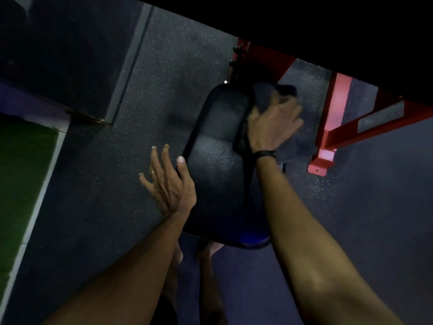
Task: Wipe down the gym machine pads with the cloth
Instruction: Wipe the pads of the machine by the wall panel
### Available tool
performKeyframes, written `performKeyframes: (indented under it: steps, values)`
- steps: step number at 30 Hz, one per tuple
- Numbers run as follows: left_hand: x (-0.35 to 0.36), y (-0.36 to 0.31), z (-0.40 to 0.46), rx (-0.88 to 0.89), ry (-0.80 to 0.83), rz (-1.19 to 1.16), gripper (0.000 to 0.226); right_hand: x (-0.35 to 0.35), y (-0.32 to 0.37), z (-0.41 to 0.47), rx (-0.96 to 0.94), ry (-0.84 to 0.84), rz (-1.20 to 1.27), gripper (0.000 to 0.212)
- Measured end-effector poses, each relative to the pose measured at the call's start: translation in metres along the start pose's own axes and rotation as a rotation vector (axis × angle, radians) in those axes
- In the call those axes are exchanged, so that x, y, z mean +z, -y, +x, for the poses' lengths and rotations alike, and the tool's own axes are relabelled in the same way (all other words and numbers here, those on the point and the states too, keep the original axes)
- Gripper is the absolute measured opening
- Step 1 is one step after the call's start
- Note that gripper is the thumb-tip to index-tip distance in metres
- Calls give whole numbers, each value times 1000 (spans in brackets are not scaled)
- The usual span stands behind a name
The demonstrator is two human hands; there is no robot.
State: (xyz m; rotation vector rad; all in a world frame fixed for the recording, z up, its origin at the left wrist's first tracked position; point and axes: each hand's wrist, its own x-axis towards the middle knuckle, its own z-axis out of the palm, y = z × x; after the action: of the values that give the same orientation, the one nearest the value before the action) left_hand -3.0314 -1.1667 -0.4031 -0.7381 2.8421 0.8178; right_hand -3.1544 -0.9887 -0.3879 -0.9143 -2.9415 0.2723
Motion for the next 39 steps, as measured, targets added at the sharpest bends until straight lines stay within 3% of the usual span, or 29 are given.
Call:
performKeyframes:
  steps: [3, 5, 8, 10, 13, 14, 15, 17, 19, 20, 23, 25, 29, 31, 34, 36, 39]
  values:
    - [0, 1, 0, -11, -26, -19, 65, -3, 30, -75, -458, 64, 8, 55]
    - [0, 0, -1, -30, -38, -35, 65, -12, 12, -122, -630, 131, 77, 58]
    - [-2, 1, 0, -22, -51, -57, 61, -21, -59, -133, -579, 148, 34, 71]
    - [-3, 0, -1, -15, -39, -69, 62, -21, -89, -98, -317, 64, -2, 63]
    - [-2, 2, 0, -20, -19, -68, 62, -13, -45, -23, 123, -42, 36, 53]
    - [-1, 2, 0, -18, -18, -69, 62, -9, -15, -8, 153, -35, 39, 51]
    - [0, 3, 0, -14, -14, -64, 61, -4, 13, -4, 83, -14, 25, 49]
    - [1, 3, 2, -11, -21, -54, 61, 5, 57, -26, -279, 26, -13, 45]
    - [2, 4, 1, -29, -20, -58, 63, 2, 55, -77, -611, 109, 3, 52]
    - [2, 5, 1, -41, -17, -53, 65, -3, 35, -101, -687, 144, 33, 60]
    - [1, 4, 2, -48, -19, -49, 61, -19, -49, -121, -659, 132, 35, 76]
    - [1, 3, 2, -34, -25, -59, 59, -23, -77, -93, -445, 83, -10, 63]
    - [2, 4, 2, -44, -17, -74, 58, -8, -9, -7, -32, -23, -52, 54]
    - [2, 3, 2, -31, -19, -64, 59, 2, 37, 2, -118, 25, -64, 50]
    - [2, 4, 2, -36, -24, -73, 61, 2, 50, -52, -522, 78, 5, 51]
    - [1, 4, 2, -48, -26, -69, 63, -9, 8, -107, -691, 109, 74, 63]
    - [0, 2, 2, -43, -18, -73, 62, -29, -77, -144, -675, 134, 11, 72]
